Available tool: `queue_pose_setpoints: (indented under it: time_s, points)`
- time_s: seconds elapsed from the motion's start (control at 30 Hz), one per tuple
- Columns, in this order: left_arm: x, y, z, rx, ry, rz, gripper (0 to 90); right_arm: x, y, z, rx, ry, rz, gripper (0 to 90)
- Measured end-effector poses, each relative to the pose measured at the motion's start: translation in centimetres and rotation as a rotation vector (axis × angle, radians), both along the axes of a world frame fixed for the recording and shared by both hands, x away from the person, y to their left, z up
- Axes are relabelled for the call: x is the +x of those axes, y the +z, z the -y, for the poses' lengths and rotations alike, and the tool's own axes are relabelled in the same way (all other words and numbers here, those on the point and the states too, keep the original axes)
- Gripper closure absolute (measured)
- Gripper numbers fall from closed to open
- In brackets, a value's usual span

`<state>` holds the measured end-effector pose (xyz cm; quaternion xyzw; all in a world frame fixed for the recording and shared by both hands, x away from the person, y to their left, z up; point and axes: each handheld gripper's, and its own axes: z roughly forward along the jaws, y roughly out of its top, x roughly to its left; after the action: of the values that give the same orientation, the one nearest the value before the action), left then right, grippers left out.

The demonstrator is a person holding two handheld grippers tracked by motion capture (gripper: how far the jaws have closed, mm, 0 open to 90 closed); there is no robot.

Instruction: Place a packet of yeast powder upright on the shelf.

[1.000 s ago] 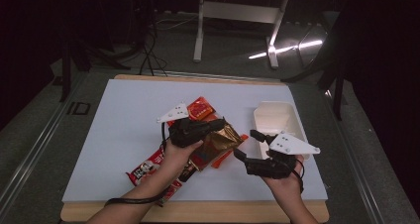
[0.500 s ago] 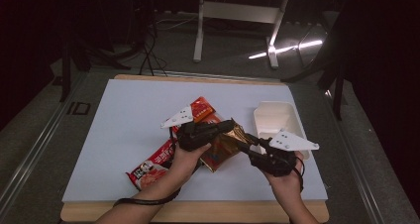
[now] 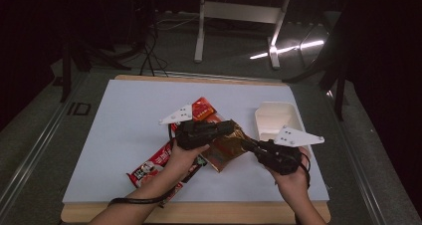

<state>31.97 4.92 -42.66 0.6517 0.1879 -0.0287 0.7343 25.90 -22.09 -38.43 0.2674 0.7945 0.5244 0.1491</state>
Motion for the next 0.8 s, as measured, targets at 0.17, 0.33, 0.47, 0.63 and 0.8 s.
queue_pose_setpoints:
  time_s: [0.17,0.33,0.47,0.63,0.8]
  points:
    - [-0.2,0.7,-0.1,0.069,-0.008,0.016,64.7,0.3,0.2,0.6,-0.008,0.016,0.005,86.2]
    - [-0.5,1.0,-0.4,0.103,0.002,0.023,42.8,0.6,0.1,1.1,-0.016,0.017,-0.004,86.3]
    - [-0.6,1.2,-0.8,0.095,0.033,0.009,23.7,0.6,0.2,1.2,-0.025,0.024,-0.009,86.4]
    - [-1.1,1.4,-1.1,0.181,0.079,0.049,12.2,0.6,0.5,1.1,-0.038,0.040,-0.003,86.4]
    - [-1.3,1.3,-2.1,0.188,0.106,0.007,2.7,0.7,0.9,1.3,-0.043,0.053,0.003,86.5]
